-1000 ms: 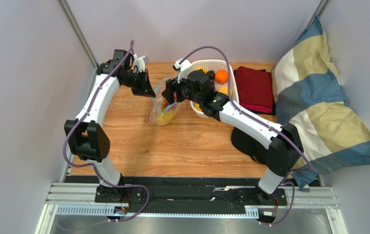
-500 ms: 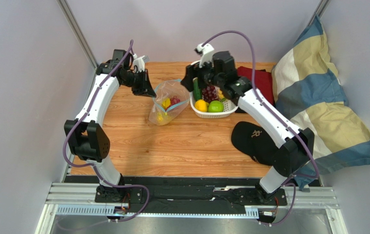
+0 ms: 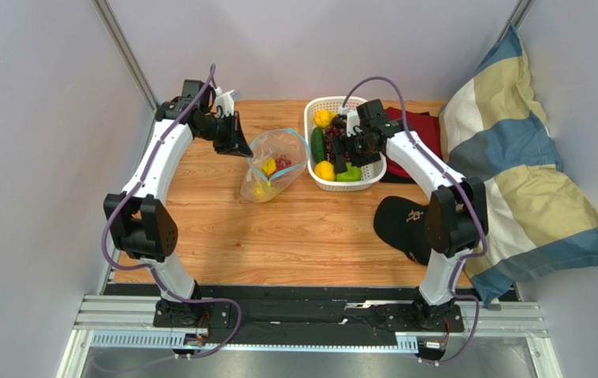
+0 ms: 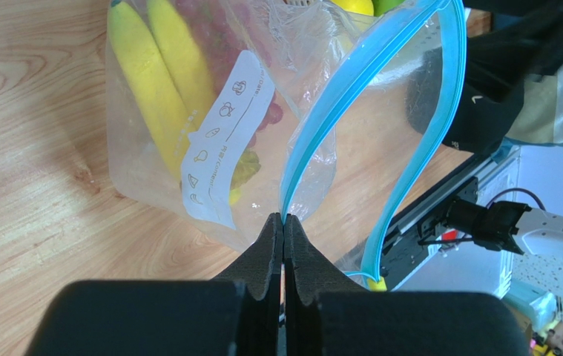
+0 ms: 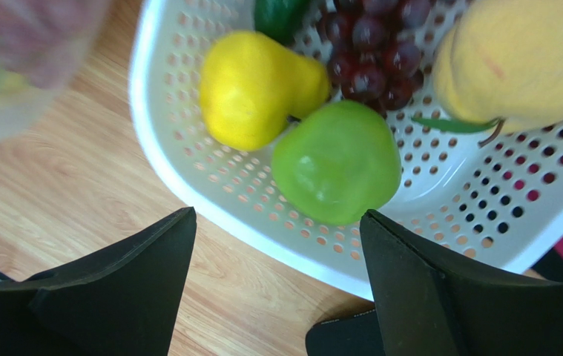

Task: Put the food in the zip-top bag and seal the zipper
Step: Pick up the fake fruit from the bin.

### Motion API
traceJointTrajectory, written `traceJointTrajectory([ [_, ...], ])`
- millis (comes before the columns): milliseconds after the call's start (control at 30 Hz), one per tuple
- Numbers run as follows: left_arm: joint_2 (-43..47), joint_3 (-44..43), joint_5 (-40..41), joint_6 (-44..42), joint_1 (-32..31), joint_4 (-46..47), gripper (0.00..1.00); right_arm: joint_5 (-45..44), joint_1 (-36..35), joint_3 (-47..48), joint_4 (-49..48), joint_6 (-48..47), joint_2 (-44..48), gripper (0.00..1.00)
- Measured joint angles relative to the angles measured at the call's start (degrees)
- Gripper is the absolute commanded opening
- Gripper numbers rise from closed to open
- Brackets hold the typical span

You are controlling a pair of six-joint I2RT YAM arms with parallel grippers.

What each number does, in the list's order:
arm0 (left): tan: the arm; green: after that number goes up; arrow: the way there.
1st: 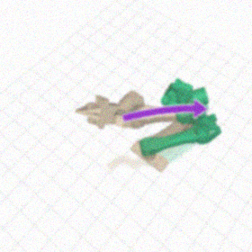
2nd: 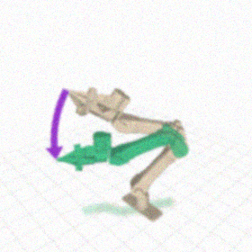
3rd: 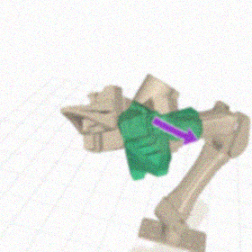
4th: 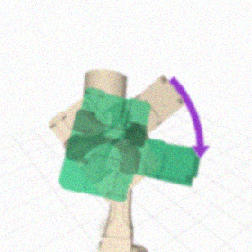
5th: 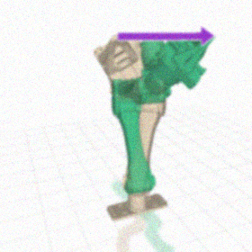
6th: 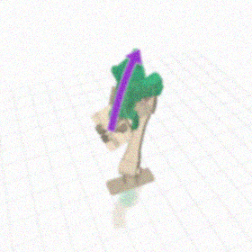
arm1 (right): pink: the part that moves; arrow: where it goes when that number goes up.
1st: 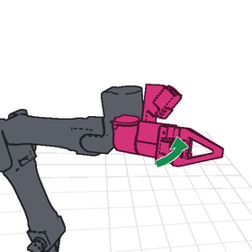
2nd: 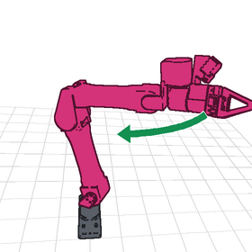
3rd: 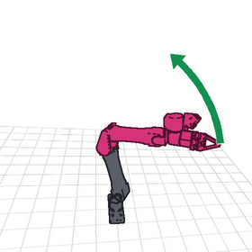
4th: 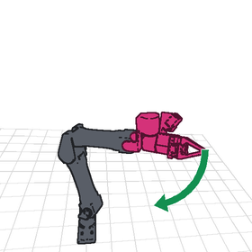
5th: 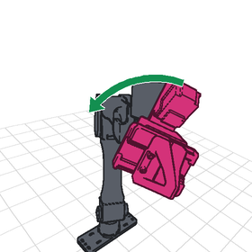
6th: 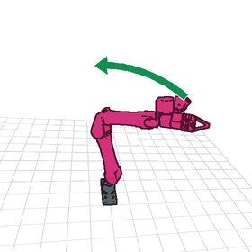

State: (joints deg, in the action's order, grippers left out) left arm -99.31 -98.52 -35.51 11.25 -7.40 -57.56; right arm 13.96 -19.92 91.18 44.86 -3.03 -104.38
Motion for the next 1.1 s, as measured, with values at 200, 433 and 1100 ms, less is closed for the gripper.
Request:
traceJointTrajectory([
  [200, 0.0, 0.0, 0.0, 0.0, 0.0, 0.0, 0.0, -4.2, 0.0, 0.1, 2.5, 0.4, -7.0, 0.88],
  [433, 0.0, 0.3, 0.3, 0.0, 0.0, 0.1, 0.0, -6.0, 0.4, 1.3, 1.9, 1.5, -11.4, 0.9],
  [1100, 0.0, 0.5, 0.5, 0.0, 0.0, 0.2, 0.0, 2.6, 3.5, 1.8, 2.7, 2.4, -0.1, 0.6],
])
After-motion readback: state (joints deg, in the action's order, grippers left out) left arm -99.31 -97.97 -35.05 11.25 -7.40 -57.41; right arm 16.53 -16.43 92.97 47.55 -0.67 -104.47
